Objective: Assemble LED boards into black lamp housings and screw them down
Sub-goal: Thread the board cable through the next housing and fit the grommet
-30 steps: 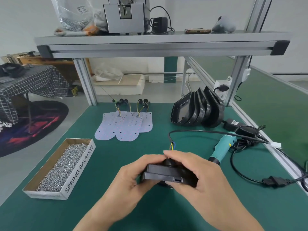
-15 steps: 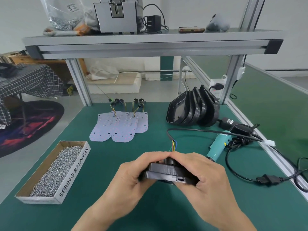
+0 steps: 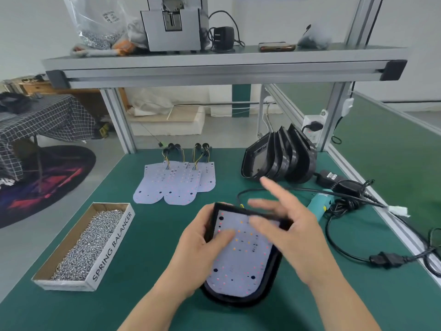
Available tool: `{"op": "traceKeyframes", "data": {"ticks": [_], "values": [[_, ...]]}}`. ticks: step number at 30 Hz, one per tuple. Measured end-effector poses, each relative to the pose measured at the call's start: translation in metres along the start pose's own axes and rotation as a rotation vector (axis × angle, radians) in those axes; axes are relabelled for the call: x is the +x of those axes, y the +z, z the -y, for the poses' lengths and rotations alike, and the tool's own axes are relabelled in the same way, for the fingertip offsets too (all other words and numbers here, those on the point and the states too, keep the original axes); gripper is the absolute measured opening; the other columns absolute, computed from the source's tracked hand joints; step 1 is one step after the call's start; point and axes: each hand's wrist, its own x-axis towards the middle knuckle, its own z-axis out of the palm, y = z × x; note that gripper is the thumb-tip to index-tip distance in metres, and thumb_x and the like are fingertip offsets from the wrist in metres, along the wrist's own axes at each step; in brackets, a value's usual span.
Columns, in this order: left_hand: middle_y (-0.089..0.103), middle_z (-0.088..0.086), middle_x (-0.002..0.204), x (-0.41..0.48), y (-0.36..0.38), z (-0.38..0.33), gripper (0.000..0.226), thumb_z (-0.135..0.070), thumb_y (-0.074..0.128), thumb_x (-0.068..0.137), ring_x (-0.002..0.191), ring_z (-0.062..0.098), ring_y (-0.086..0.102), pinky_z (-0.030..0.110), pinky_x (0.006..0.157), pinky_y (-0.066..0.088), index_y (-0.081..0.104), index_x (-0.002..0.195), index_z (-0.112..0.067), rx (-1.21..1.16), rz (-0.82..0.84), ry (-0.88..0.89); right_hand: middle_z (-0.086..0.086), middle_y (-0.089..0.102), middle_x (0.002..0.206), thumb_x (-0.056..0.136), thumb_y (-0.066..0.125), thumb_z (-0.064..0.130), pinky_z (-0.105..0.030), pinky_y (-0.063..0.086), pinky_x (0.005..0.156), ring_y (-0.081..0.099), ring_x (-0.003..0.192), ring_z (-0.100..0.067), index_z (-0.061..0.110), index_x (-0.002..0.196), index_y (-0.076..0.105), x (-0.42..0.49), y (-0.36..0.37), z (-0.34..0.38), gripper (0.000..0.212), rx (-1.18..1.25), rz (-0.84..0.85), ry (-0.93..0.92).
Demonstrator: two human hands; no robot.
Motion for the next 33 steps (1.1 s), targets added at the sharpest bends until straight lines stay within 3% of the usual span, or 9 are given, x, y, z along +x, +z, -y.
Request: {"op": "traceKeyframes", "data": {"ticks": [3, 7, 10, 13, 19, 26, 29, 33], "values": [[0.075, 0.005, 0.112, 0.009, 0.005, 0.016, 0.028, -0.009, 0.067, 0.090, 0.107, 0.028, 0.071, 0.040, 0.091, 0.059, 0.064, 0.116, -0.019, -0.163, -0.141, -0.149, 0.020, 0.068, 0.116, 0.086, 0.079, 0.025, -0.010, 0.046, 0.085, 0.062, 0.102, 0.004, 0.039, 0.135, 0.051, 0.007, 0.007, -0.024, 0.059, 0.028, -0.095, 0.171], [0.075, 0.013, 0.108, 0.023, 0.005, 0.038, 0.022, 0.002, 0.062, 0.095, 0.098, 0.034, 0.073, 0.048, 0.085, 0.060, 0.062, 0.114, -0.007, -0.272, -0.288, -0.363, 0.031, 0.067, 0.095, 0.091, 0.072, 0.037, -0.009, 0.044, 0.070, 0.064, 0.086, 0.005, 0.033, 0.104, 0.054, -0.006, 0.032, -0.061, 0.022, -0.243, -0.023, 0.272], [0.077, 0.012, 0.099, 0.034, 0.002, 0.052, 0.018, 0.001, 0.064, 0.093, 0.088, 0.032, 0.075, 0.042, 0.071, 0.061, 0.061, 0.110, -0.005, -0.297, -0.345, -0.471, 0.029, 0.067, 0.086, 0.090, 0.072, 0.032, -0.011, 0.042, 0.062, 0.062, 0.075, 0.001, 0.028, 0.090, 0.060, -0.006, 0.039, -0.074, 0.013, -0.284, -0.037, 0.317], [0.077, 0.012, 0.099, 0.042, 0.000, 0.060, 0.020, -0.001, 0.067, 0.092, 0.088, 0.033, 0.076, 0.044, 0.072, 0.061, 0.062, 0.111, -0.005, -0.264, -0.364, -0.533, 0.012, 0.068, 0.081, 0.089, 0.072, 0.028, -0.013, 0.042, 0.060, 0.060, 0.075, 0.005, 0.026, 0.091, 0.058, -0.002, 0.040, -0.076, 0.014, -0.283, -0.034, 0.375], [0.076, 0.017, 0.100, 0.051, 0.000, 0.063, 0.020, -0.002, 0.067, 0.092, 0.091, 0.037, 0.075, 0.056, 0.083, 0.060, 0.064, 0.111, 0.001, -0.175, -0.329, -0.605, 0.012, 0.069, 0.089, 0.086, 0.072, 0.025, -0.033, 0.052, 0.078, 0.064, 0.085, -0.007, 0.028, 0.102, 0.057, 0.001, 0.042, -0.075, 0.022, -0.314, -0.044, 0.452], [0.076, 0.018, 0.099, 0.055, 0.000, 0.065, 0.018, 0.000, 0.067, 0.092, 0.088, 0.037, 0.075, 0.052, 0.079, 0.061, 0.064, 0.110, 0.001, -0.166, -0.337, -0.642, 0.012, 0.071, 0.080, 0.083, 0.073, 0.021, -0.035, 0.054, 0.076, 0.065, 0.078, -0.009, 0.027, 0.094, 0.058, 0.003, 0.045, -0.071, 0.020, -0.275, -0.081, 0.484], [0.076, 0.018, 0.099, 0.055, 0.000, 0.065, 0.018, -0.001, 0.067, 0.092, 0.089, 0.036, 0.075, 0.052, 0.081, 0.061, 0.065, 0.110, 0.002, -0.152, -0.335, -0.648, 0.013, 0.071, 0.088, 0.083, 0.073, 0.023, -0.035, 0.053, 0.079, 0.066, 0.085, -0.009, 0.030, 0.103, 0.058, 0.003, 0.045, -0.070, 0.026, -0.285, -0.071, 0.484], [0.075, 0.018, 0.102, 0.054, -0.002, 0.063, 0.019, -0.002, 0.066, 0.093, 0.092, 0.037, 0.074, 0.053, 0.083, 0.060, 0.064, 0.112, 0.002, -0.159, -0.328, -0.664, 0.014, 0.070, 0.091, 0.082, 0.073, 0.023, -0.027, 0.048, 0.069, 0.065, 0.084, -0.007, 0.042, 0.117, 0.050, 0.002, 0.046, -0.070, 0.046, -0.269, -0.071, 0.485]]}}
